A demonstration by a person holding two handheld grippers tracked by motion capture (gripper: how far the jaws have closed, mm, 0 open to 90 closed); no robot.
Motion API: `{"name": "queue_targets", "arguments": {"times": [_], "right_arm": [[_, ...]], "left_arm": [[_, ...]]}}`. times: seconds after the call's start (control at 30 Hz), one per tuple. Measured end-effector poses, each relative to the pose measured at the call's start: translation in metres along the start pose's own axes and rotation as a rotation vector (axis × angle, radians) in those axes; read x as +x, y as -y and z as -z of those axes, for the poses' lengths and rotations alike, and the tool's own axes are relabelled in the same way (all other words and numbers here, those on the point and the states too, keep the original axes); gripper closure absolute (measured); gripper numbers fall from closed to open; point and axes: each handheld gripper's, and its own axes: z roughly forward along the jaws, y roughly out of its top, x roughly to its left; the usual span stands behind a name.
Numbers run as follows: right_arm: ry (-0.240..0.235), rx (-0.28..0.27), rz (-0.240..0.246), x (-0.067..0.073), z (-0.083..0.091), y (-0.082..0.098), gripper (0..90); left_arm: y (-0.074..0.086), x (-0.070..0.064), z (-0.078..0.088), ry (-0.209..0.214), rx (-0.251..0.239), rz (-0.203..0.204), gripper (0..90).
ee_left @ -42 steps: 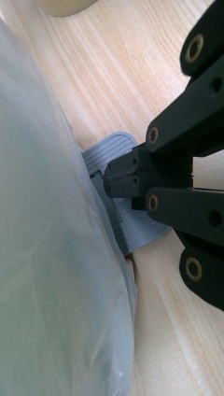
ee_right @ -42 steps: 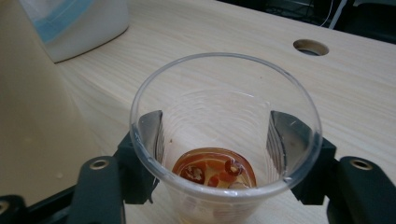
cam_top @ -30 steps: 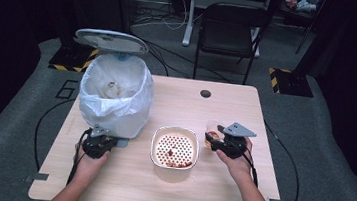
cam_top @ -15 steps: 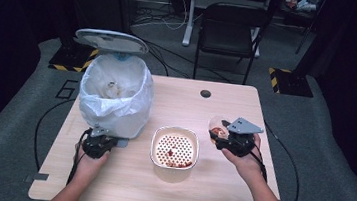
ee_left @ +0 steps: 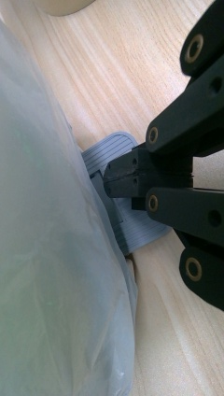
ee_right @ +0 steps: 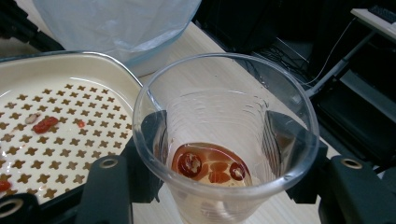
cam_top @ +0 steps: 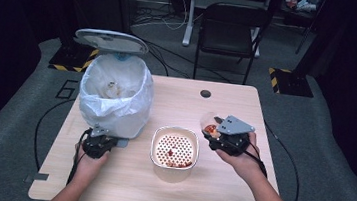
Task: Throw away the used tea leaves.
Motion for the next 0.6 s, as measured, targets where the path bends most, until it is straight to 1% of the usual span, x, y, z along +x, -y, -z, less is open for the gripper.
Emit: {"name": "queue_targets", "arguments": {"times": [0.07, 0.1, 0.17, 0.2, 0.23, 0.33, 0.4, 0.47, 0.53, 0.57, 0.6], "right_arm": [[-0.001, 0.008, 0.028, 0.004, -0.001, -0.005, 40.5], [-0.001, 0.014, 0.044, 0.006, -0.001, -0.007, 40.6], [-0.003, 0.02, 0.064, 0.009, -0.002, -0.011, 40.7], [-0.005, 0.02, 0.07, 0.01, -0.003, -0.012, 40.7], [-0.005, 0.024, 0.085, 0.011, -0.003, -0.013, 40.8], [0.001, 0.029, 0.114, 0.014, -0.003, -0.016, 40.8], [0.002, 0.036, 0.139, 0.017, -0.003, -0.018, 40.9], [0.005, 0.037, 0.158, 0.018, -0.003, -0.02, 41.0], [0.008, 0.039, 0.174, 0.021, -0.003, -0.022, 41.0], [0.011, 0.041, 0.187, 0.022, -0.003, -0.023, 41.1], [0.013, 0.044, 0.199, 0.024, -0.003, -0.024, 41.1]], "left_arm": [[0.0, 0.0, 0.0, -0.002, 0.004, -0.005, 90.0], [0.0, 0.001, 0.001, 0.0, 0.014, -0.019, 90.0], [0.0, 0.001, 0.001, 0.002, 0.012, -0.014, 90.0], [0.0, 0.0, 0.0, 0.002, 0.003, -0.004, 90.0], [0.0, -0.001, -0.001, 0.001, -0.016, 0.015, 90.0], [0.0, -0.001, 0.0, 0.003, -0.01, 0.012, 90.0], [0.0, 0.0, 0.0, 0.001, -0.002, 0.002, 90.0], [0.0, 0.0, 0.0, 0.001, -0.003, 0.003, 90.0], [0.0, 0.0, 0.0, -0.001, 0.003, -0.004, 90.0], [0.0, 0.001, 0.001, 0.002, 0.013, -0.016, 90.0], [0.0, 0.001, 0.001, 0.002, 0.01, -0.012, 90.0]]}}
